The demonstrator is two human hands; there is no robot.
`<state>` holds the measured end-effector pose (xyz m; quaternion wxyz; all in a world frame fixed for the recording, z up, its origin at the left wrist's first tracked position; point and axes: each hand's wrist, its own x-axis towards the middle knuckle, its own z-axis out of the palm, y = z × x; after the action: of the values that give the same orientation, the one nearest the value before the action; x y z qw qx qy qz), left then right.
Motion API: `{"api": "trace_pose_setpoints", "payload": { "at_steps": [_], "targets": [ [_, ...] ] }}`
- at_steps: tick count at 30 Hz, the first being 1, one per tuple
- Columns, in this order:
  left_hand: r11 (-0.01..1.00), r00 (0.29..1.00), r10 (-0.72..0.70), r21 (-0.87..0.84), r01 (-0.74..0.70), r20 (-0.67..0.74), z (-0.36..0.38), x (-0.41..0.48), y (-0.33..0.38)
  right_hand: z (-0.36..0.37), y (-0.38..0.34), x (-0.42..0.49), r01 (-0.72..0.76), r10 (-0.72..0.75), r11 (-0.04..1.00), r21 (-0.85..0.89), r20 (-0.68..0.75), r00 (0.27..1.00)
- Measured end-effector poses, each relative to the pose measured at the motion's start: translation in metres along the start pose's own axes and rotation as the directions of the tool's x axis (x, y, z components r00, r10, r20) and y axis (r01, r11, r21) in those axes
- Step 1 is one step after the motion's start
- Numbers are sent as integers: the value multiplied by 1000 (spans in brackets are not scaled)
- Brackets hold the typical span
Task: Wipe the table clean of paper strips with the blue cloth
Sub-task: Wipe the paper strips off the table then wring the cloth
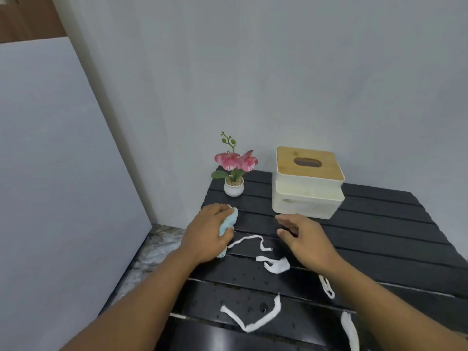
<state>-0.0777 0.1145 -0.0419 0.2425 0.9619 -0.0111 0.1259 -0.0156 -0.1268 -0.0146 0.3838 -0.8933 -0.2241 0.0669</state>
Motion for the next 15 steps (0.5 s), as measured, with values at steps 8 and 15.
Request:
{"api": "trace_pose_setpoints", "payload": {
  "at_steps": [8, 15],
  "targets": [
    [970, 968, 177, -198, -141, 179, 48, -14, 105, -75, 93, -86, 19, 6, 909, -416, 59, 998],
    [993, 990, -118, -6, 118, -74, -4, -29, 65, -72, 96, -89, 31, -35, 892, -452, -1, 999]
  ]
}}
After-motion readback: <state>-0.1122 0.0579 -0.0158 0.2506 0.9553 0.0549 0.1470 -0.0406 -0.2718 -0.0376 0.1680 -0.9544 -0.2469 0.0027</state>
